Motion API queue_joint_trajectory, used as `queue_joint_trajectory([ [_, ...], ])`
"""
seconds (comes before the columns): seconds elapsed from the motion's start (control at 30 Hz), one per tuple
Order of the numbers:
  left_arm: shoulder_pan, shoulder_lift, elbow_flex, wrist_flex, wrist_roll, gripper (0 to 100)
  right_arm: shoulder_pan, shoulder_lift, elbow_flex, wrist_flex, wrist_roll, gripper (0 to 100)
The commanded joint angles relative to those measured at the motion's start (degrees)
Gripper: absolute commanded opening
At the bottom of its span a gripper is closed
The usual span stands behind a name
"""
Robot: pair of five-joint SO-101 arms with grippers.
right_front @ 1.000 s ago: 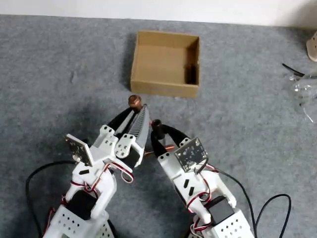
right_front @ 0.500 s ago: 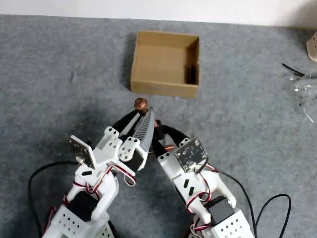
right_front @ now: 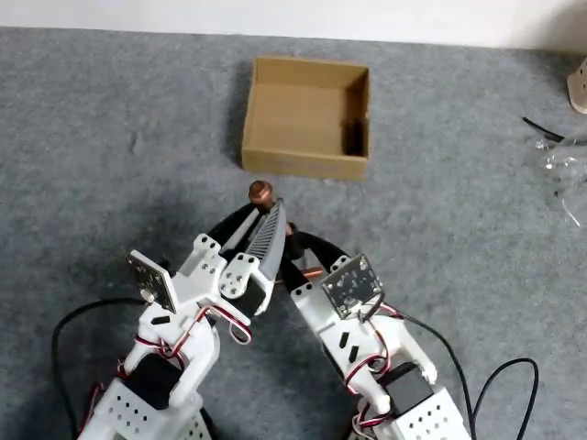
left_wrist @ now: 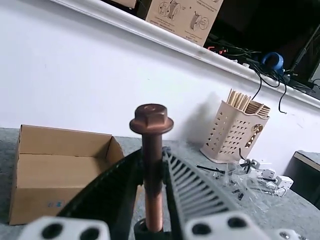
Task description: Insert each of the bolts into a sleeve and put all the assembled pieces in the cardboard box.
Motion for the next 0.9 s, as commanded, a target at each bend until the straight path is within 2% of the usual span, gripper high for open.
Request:
queue_joint_trajectory([
  [0.0,0.6,0.0,1.1,-0.9,0.4,1,-1.4,-1.0,5.8,0.0,0.7,0.5],
  [0.17,0.5,-0.2,1.1,-0.9,0.6,1,-1.5,-1.0,5.0,1.9,0.7,0.5],
  [0.3,-1.8,-0.3,0.9,-0.9,6.1,1,-1.5,-1.0,3.1,1.9,0.8,0.5],
  [0.4,-3.1,0.0,1.0,-0.8,6.6,1,-2.3,-1.0,2.9,1.9,0.8,0.5],
  [0.67,-2.9,-0.3,-2.8,7.6,6.9,1,-2.8,-1.0,2.9,1.7,0.8,0.5],
  [0.87,-2.8,-0.3,-2.9,8.3,6.9,1,-2.6,-1.0,2.9,1.7,0.8,0.5],
])
